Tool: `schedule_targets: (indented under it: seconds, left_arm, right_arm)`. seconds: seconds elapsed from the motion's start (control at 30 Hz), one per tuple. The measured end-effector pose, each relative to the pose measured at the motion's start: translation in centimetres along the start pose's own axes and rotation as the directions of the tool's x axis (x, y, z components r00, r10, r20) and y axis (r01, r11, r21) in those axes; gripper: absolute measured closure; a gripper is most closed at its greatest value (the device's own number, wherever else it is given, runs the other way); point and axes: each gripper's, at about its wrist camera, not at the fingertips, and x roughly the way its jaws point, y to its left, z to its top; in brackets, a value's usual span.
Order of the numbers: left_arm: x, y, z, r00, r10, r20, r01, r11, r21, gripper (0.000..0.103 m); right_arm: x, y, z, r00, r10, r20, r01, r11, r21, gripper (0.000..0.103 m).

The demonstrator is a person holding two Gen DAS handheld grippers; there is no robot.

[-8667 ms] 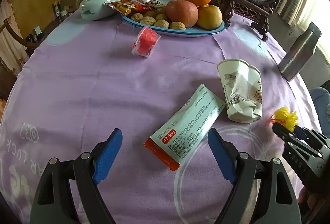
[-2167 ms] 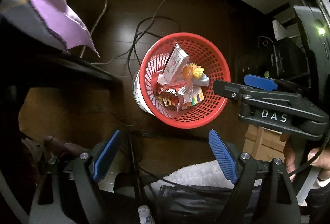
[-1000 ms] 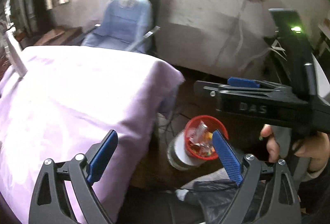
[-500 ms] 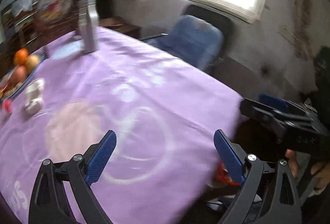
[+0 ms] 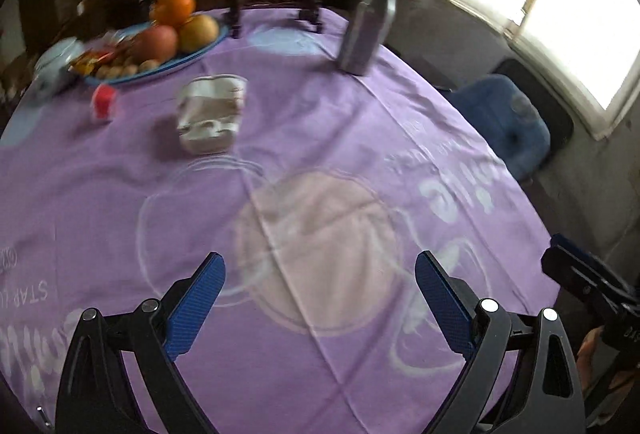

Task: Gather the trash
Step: 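Move both open tools back over the table toward the remaining trash, then grasp the crumpled paper cup with the right gripper while the left grasps the red plastic cup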

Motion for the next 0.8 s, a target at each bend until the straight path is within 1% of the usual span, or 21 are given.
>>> schedule_targets:
  seconds: [0.1, 0.13, 0.17, 0.2, 0.27, 0.33, 0.37, 0.4, 0.47, 0.5, 0.53, 0.57, 0.6, 0.63, 0.67, 0.7, 0.73, 0.8]
  left_arm:
    - [-0.6, 1.8, 0.8, 1.0, 0.0, 0.011, 0.001, 0.999, -0.048, 0.009]
    - [-1.0, 2.5, 1.2, 0.999, 0.028, 0.021, -0.026, 0.998, -0.06, 0.009]
    - [-1.3, 2.9, 1.4, 0.997, 0.073, 0.037, -0.071, 0.995, -0.071, 0.009]
    - [-1.6, 3.2, 1.5, 0.991, 0.12, 0.054, -0.115, 0.99, -0.079, 0.009]
    - [-1.7, 4.0, 1.8, 0.981, 0.175, 0.08, -0.168, 0.981, -0.094, 0.008]
    - [-1.2, 5.3, 2.3, 0.983, 0.169, 0.065, -0.16, 0.979, -0.126, 0.008]
    - [-0.8, 6.3, 2.6, 0.986, 0.16, 0.054, -0.15, 0.977, -0.152, 0.008]
    - [-0.7, 6.9, 2.9, 0.984, 0.167, 0.056, -0.156, 0.974, -0.166, 0.008]
    - [-0.5, 8.4, 3.7, 0.969, 0.236, 0.073, -0.218, 0.955, -0.199, 0.008]
    - [-0.3, 9.1, 4.0, 0.958, 0.275, 0.079, -0.253, 0.944, -0.212, 0.008]
    - [0.0, 10.3, 4.0, 0.941, 0.328, 0.087, -0.299, 0.922, -0.245, 0.008]
    - [0.4, 11.2, 3.8, 0.93, 0.355, 0.09, -0.32, 0.908, -0.271, 0.008]
    - [0.8, 12.1, 3.4, 0.925, 0.371, 0.086, -0.333, 0.897, -0.29, 0.008]
    - [1.5, 12.9, 3.1, 0.923, 0.379, 0.06, -0.347, 0.89, -0.295, 0.008]
    - [2.5, 13.8, 3.2, 0.925, 0.379, -0.02, -0.368, 0.884, -0.287, 0.009]
    - [2.7, 14.3, 3.4, 0.94, 0.34, -0.024, -0.332, 0.899, -0.284, 0.009]
    - [2.4, 15.1, 3.5, 0.943, 0.331, 0.007, -0.314, 0.901, -0.3, 0.008]
    - [2.3, 16.2, 3.5, 0.921, 0.389, 0.013, -0.366, 0.875, -0.316, 0.008]
  right_arm:
    - [1.0, 1.3, 1.5, 1.0, 0.024, -0.015, -0.024, 1.0, -0.011, 0.014]
    - [1.3, 1.7, 2.0, 0.999, 0.03, -0.015, -0.03, 0.999, -0.015, 0.014]
    - [1.5, 2.1, 2.4, 0.999, 0.036, -0.014, -0.036, 0.999, -0.019, 0.014]
    - [1.8, 2.7, 3.0, 0.999, 0.039, -0.014, -0.04, 0.999, -0.028, 0.014]
    - [2.5, 3.8, 3.8, 0.999, 0.048, -0.016, -0.048, 0.998, -0.044, 0.014]
    - [3.4, 5.2, 4.7, 0.998, 0.066, -0.026, -0.067, 0.995, -0.072, 0.014]
    - [4.0, 6.1, 5.2, 0.997, 0.066, -0.031, -0.069, 0.994, -0.091, 0.014]
    - [4.5, 6.7, 5.6, 0.998, 0.061, -0.033, -0.064, 0.993, -0.101, 0.014]
    - [6.0, 8.4, 6.9, 0.996, 0.077, -0.042, -0.082, 0.988, -0.133, 0.014]
    - [6.7, 9.1, 7.5, 0.996, 0.079, -0.046, -0.085, 0.986, -0.141, 0.014]
    - [7.9, 10.0, 8.3, 0.995, 0.08, -0.057, -0.088, 0.984, -0.153, 0.012]
    - [9.3, 10.8, 9.0, 0.993, 0.086, -0.083, -0.099, 0.981, -0.167, 0.011]
    - [10.7, 11.4, 9.5, 0.991, 0.083, -0.101, -0.1, 0.979, -0.175, 0.011]
    - [11.8, 11.8, 9.8, 0.993, 0.069, -0.098, -0.085, 0.982, -0.17, 0.011]
    - [12.8, 12.1, 10.1, 0.994, 0.064, -0.092, -0.079, 0.983, -0.166, 0.011]
    - [14.3, 12.7, 10.3, 0.993, 0.073, -0.095, -0.089, 0.981, -0.174, 0.011]
    - [15.6, 13.3, 10.4, 0.992, 0.072, -0.106, -0.091, 0.978, -0.187, 0.011]
    - [18.4, 14.7, 10.5, 0.989, 0.049, -0.136, -0.078, 0.973, -0.216, 0.011]
